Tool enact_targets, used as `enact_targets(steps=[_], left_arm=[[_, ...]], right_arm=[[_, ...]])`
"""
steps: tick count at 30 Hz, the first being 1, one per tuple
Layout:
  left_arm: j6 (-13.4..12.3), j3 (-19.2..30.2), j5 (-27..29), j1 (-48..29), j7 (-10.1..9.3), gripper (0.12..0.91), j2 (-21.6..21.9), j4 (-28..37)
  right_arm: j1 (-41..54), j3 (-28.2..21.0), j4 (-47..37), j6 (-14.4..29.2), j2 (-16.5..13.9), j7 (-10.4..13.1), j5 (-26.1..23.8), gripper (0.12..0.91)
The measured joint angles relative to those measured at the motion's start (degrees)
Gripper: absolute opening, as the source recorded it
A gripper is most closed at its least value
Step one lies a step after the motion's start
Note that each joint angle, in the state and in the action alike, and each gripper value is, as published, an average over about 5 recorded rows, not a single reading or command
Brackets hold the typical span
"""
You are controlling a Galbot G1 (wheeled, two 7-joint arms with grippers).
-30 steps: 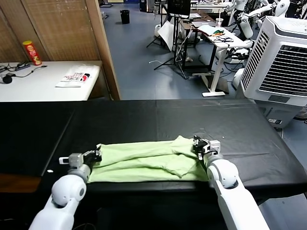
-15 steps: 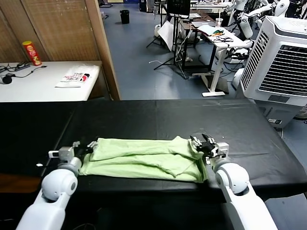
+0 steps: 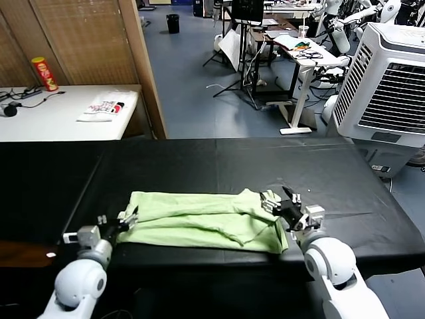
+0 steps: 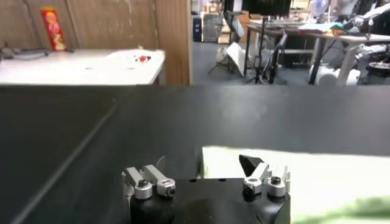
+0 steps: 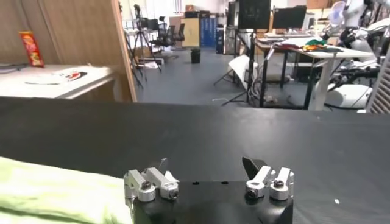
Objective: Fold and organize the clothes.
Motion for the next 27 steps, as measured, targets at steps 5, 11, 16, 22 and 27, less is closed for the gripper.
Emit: enact_targets(steps=[5, 11, 16, 22, 27], left_arm=[[-0.59, -0.20, -0.07, 0.31, 0.49, 0.798, -0.87, 1.52], [-1.80, -0.14, 0.78, 1.45, 1.60, 0.716, -1.85, 1.81], [-2.50, 0.29, 2.01, 1.86, 2.34, 0.447, -2.23, 1.52], [-1.84, 0.25, 2.15, 1.14, 2.30, 0.168, -2.23, 1.59], [-1.95, -0.81, 6.39, 1.50, 1.97, 0.160, -1.44, 1.75]], right_arm=[[-0.49, 0.50, 0.64, 0.03, -0.11, -0.21, 0.00, 0.798], [-0.59, 0.87, 0.36, 0.29, 0.03, -0.55, -0.33, 0.798], [-0.60, 0.91, 0.12, 0.61, 0.38, -0.81, -0.78, 0.798], [-0.42, 0.97, 0.12, 0.72, 0.70, -0.80, -1.02, 0.798], [-0.31, 1.08, 0.40, 0.66, 0.63, -0.67, -1.08, 0.798]])
